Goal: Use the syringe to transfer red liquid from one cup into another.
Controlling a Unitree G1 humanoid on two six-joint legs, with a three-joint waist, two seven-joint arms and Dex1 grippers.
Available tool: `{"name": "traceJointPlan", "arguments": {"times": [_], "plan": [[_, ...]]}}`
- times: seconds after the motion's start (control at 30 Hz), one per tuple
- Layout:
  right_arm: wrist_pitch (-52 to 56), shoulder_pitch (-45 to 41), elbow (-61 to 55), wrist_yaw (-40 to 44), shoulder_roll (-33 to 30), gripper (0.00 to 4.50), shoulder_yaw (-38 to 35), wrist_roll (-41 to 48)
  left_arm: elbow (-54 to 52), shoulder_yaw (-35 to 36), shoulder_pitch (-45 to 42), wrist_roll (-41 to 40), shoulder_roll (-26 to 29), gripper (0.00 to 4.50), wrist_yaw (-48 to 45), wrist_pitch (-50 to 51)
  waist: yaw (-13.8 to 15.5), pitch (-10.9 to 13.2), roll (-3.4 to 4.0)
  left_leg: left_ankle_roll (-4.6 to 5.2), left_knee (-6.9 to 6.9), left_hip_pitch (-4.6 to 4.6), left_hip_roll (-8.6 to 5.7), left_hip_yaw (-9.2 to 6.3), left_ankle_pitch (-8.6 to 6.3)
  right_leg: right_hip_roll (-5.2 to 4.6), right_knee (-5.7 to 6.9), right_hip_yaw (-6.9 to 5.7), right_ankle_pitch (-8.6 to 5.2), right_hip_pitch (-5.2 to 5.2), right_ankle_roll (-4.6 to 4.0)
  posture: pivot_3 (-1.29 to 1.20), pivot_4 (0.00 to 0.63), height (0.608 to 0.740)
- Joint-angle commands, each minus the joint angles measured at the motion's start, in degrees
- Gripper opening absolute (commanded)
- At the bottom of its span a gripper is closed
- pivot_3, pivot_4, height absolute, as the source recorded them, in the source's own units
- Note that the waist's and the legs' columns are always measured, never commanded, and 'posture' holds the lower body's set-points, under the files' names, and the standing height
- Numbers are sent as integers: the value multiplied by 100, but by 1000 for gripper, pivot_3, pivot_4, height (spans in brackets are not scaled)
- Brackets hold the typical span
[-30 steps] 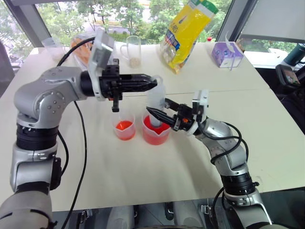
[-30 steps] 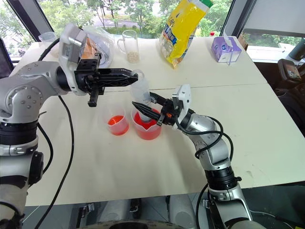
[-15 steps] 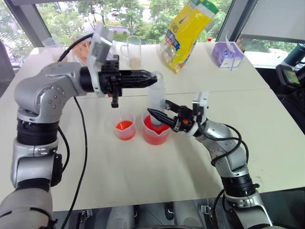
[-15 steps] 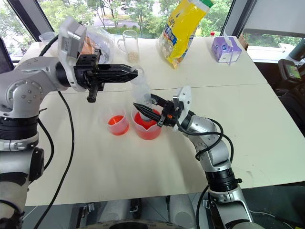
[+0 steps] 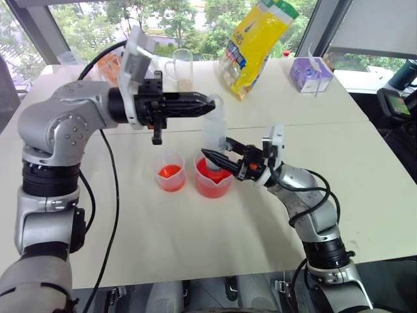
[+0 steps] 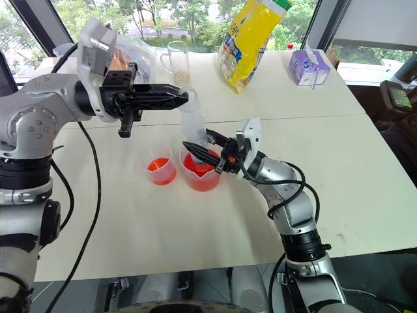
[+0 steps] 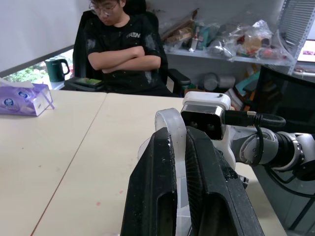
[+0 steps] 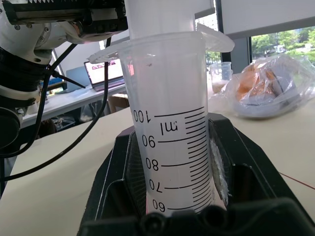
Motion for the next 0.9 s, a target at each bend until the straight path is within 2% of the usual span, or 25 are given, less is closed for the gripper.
{"name": "traceJointPlan", "arguments": {"times": [0.03, 0.1, 0.2, 0.23, 0.57, 0.77, 0.9], "plan": [[110, -140, -248, -24, -33, 1370, 33, 82, -196, 366, -20, -72, 96, 1656, 80, -116, -8, 0, 0, 0, 0, 0, 1, 0, 0, 0, 0, 0, 0, 0, 0, 0, 150, 740], [157, -239, -323, -72, -34, 1370, -39, 130, -275, 353, 55, -21, 104, 2561, 103, -135, -5, 0, 0, 0, 0, 2, 1, 1, 0, 0, 1, 0, 0, 0, 0, 0, 150, 740], [290, -385, -444, -170, -14, 1370, -149, 253, -366, 418, 94, -45, 140, 4186, 169, -111, -3, 0, 0, -2, 0, 2, 2, 1, 1, 0, 3, 0, 0, 0, 0, 0, 150, 740], [332, -428, -486, -196, -15, 1370, -176, 291, -398, 456, 128, -56, 188, 4480, 168, -103, -2, 0, 0, -2, 0, 1, 3, 0, 1, 0, 3, 0, 0, 0, 0, 0, 150, 740], [591, -839, -634, -345, -72, 1370, -387, 590, -633, 1066, 741, -228, 1098, 4480, 96, 84, -9, 0, 0, -2, 0, 2, 7, 1, 1, 0, 3, 0, 0, 0, 0, 0, 150, 740], [1092, -2014, -314, -457, 149, 1370, -618, 1281, -848, 1685, 1508, -194, 1888, 4480, 53, 111, -41, 2, 4, -5, -1, 2, 14, 4, 3, 1, 6, 1, 0, -7, -1, 0, 150, 740], [1104, -2592, 348, -254, 590, 1370, -493, 1450, -1192, 2256, 2174, -289, 2243, 4480, 73, 184, -35, 1, 3, -6, -3, 2, 17, 3, 3, 3, 7, -1, 0, -7, -2, 0, 150, 740]]}}
